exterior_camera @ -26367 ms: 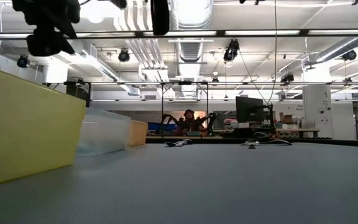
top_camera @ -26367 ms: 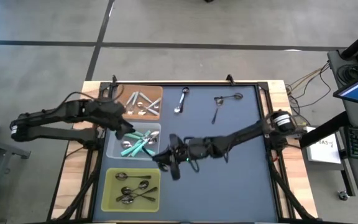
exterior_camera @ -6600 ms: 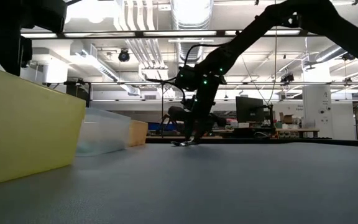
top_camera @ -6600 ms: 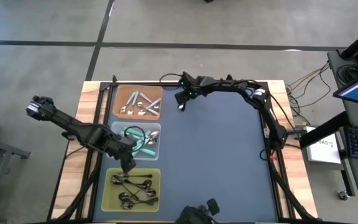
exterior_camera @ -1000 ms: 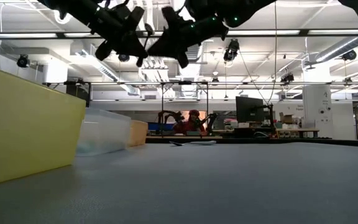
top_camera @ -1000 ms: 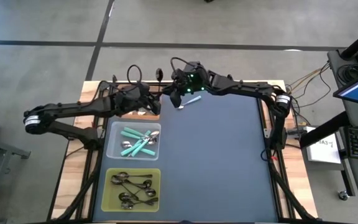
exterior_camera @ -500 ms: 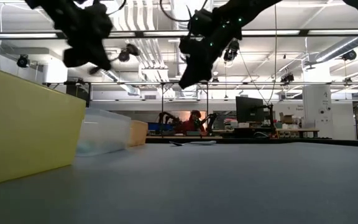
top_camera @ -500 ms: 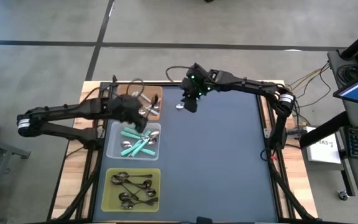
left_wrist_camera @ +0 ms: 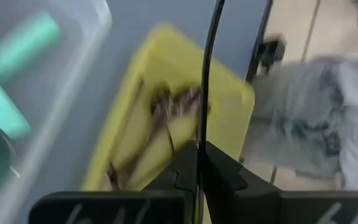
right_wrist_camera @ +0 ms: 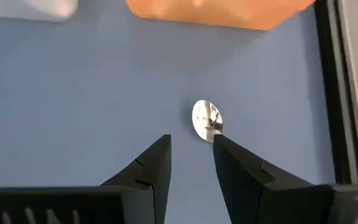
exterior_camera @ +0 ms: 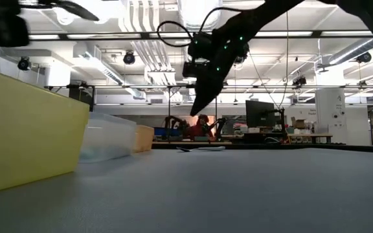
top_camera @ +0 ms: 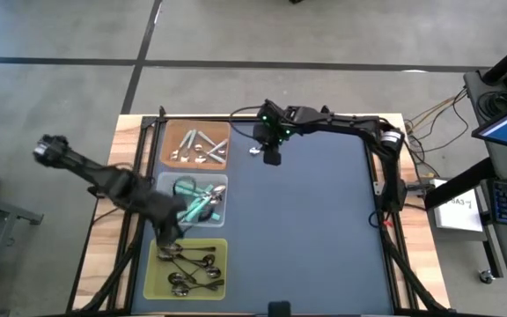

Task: Sort silverware by color (type)
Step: Put the black spoon into the yellow bin, then put the light blue spoon into the orange bin

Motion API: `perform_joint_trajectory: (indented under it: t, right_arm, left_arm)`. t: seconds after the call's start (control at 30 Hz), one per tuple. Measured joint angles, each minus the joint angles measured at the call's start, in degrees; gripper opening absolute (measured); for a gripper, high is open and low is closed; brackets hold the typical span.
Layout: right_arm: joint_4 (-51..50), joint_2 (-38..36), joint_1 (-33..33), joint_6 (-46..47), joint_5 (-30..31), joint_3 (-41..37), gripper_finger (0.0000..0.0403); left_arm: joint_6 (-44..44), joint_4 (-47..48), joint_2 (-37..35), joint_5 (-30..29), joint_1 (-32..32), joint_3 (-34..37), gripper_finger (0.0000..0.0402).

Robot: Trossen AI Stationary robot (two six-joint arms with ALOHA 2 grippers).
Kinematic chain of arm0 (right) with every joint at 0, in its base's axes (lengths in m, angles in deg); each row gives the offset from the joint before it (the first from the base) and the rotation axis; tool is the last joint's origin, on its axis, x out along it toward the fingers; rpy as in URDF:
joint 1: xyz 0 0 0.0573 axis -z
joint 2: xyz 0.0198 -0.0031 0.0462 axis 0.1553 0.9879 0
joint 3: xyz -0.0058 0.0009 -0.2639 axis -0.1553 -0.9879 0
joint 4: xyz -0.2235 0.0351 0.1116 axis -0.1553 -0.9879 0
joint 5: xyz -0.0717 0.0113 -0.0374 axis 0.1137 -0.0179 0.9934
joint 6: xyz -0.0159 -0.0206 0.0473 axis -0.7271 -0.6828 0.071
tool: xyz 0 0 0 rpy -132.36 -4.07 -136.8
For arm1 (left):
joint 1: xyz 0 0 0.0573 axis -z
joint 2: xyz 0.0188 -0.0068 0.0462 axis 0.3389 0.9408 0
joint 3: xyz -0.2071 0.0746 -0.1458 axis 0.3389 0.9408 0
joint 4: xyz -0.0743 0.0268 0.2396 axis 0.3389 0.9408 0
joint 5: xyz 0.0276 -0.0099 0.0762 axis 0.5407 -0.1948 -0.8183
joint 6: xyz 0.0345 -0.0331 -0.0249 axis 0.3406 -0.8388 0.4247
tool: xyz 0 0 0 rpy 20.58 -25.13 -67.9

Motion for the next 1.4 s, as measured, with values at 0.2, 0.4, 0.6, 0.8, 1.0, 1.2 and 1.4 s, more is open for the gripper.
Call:
perform_joint_trajectory:
  t: [0.2, 0.4, 0.6, 0.8, 1.0, 1.2, 1.4]
  right_arm:
    - [0.4, 4.6, 0.3, -1.9, 0.5, 0.0, 0.0118]
    - [0.5, 8.5, 0.4, -8.0, 8.9, 0.0, 0.0135]
    - [0.7, 9.2, 1.5, -9.0, 13.3, 0.0, 0.0141]
    - [2.2, 9.4, 3.7, -7.6, 13.3, 0.0, 0.0137]
    - [3.7, 10.7, 5.2, -6.7, 12.3, 0.0, 0.0136]
    - [4.2, 12.6, 5.5, -7.9, 9.4, 0.3, 0.0129]
    - [2.7, 12.0, 5.5, -4.7, 8.2, 0.2, 0.0127]
  left_arm:
    - [-13.0, -0.9, 5.6, -1.0, 11.6, 0.0, 0.0000]
    - [-17.2, -4.1, 10.7, -0.8, 15.6, 0.0, 0.0000]
    - [-17.7, -6.5, 13.5, 1.4, 15.8, 0.0, 0.0001]
    - [-17.7, -6.8, 13.7, 3.2, 15.8, 0.0, 0.0031]
    - [-17.7, -7.1, 13.7, 4.2, 15.8, 0.0, 0.0071]
    - [-17.9, -7.3, 13.7, 4.2, 15.8, 0.0, 0.0092]
    - [-19.3, -7.4, 13.6, 4.1, 15.8, 0.0, 0.0096]
